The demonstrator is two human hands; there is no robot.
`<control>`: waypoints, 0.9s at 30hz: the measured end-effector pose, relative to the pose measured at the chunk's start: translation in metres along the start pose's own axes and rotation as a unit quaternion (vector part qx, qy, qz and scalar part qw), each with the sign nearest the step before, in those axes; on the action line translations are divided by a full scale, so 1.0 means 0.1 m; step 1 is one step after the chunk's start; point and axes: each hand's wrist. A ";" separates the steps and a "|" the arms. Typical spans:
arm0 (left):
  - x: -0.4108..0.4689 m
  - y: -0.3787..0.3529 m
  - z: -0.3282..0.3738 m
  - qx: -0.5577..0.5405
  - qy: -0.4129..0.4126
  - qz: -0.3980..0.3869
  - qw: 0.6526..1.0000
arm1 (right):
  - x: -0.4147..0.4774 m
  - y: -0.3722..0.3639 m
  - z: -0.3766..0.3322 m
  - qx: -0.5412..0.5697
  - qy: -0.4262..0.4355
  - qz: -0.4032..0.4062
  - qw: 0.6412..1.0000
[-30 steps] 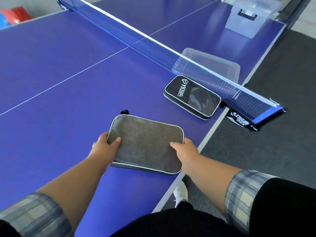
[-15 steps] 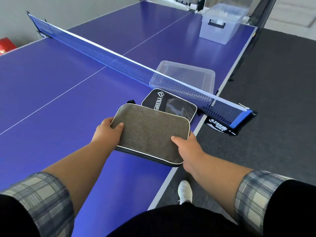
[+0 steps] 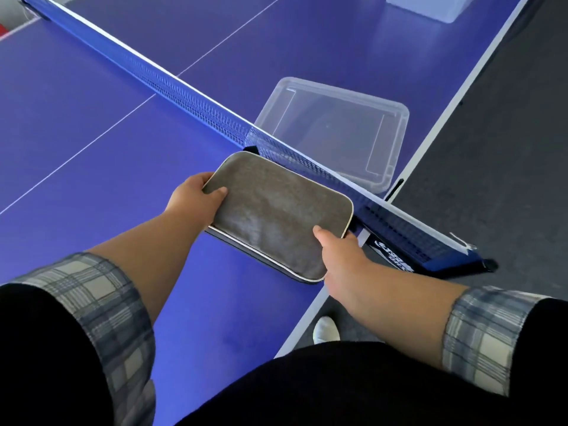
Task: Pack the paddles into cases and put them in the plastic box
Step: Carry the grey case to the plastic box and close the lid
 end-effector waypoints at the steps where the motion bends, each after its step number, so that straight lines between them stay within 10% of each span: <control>1: 0.09 -0.05 0.02 0.000 0.001 -0.007 1.000 | 0.06 -0.02 -0.02 -0.016 -0.014 0.007 1.000; 21: 0.66 -0.20 -0.34 -0.073 0.225 -0.189 0.953 | 0.32 -0.07 0.14 0.130 -0.091 -0.044 0.986; 27: 0.15 0.11 -0.41 -0.135 0.179 -0.209 0.952 | -0.08 -0.03 0.37 0.161 -0.067 -0.078 0.982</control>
Point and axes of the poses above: each hand's wrist, its own x-axis towards the middle knuckle, its own y-axis out of the back of the hand, z = x × y, and after that the axes turned 13 degrees about -x, right-handed
